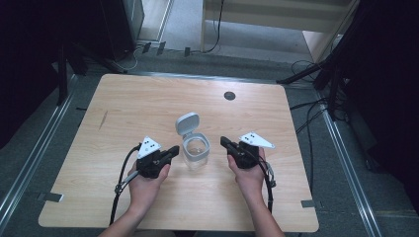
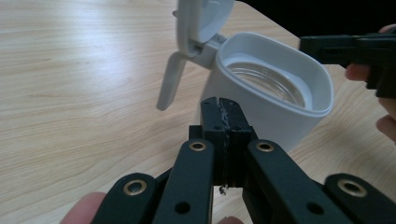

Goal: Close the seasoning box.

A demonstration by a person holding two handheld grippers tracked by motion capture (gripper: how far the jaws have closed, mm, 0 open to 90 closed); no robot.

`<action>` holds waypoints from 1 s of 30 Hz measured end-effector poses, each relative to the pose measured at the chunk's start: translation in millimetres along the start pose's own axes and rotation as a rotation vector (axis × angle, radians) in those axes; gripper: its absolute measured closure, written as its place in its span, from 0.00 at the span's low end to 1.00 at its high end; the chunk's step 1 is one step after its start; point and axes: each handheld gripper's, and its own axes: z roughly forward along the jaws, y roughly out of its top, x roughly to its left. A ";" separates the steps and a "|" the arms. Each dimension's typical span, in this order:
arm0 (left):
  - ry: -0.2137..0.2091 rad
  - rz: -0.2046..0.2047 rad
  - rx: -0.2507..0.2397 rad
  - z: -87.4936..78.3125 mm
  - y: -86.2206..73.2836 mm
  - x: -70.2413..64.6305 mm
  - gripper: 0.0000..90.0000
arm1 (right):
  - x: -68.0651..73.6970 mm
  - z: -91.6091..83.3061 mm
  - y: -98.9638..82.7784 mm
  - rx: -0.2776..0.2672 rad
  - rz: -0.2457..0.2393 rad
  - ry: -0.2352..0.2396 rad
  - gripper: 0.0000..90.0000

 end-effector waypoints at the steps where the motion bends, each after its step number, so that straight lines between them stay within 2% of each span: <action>1: -0.002 -0.006 0.005 1.7 0.8 -1.5 1.00 | 0.7 2.6 0.9 0.001 0.014 0.005 1.00; 4: -0.001 -0.009 0.007 5.4 2.0 -3.3 1.00 | 2.7 6.3 1.4 0.005 0.011 0.014 1.00; 5: -0.002 -0.012 0.014 6.6 2.2 -4.1 1.00 | 6.8 9.4 1.5 0.024 0.000 0.018 1.00; 10: 0.011 -0.014 0.021 10.0 3.8 -5.1 1.00 | 12.6 11.5 1.1 0.024 -0.012 0.037 1.00; 13: 0.011 -0.017 0.020 10.9 5.4 -5.1 1.00 | 21.0 11.4 -0.7 0.024 -0.028 0.062 1.00; 15: 0.019 -0.017 0.021 11.5 5.9 -4.9 1.00 | 26.0 10.3 -1.5 0.028 -0.035 0.038 1.00; 22: 0.022 -0.027 0.018 13.6 8.0 0.8 1.00 | 33.1 7.8 -4.3 0.023 -0.029 0.029 1.00; 24: 0.025 -0.026 0.019 13.6 7.9 1.6 1.00 | 38.8 5.8 -9.1 0.013 -0.014 0.015 1.00; 30: 0.046 -0.033 0.026 15.9 3.7 3.3 1.00 | 51.1 0.2 -19.1 -0.002 -0.018 -0.010 1.00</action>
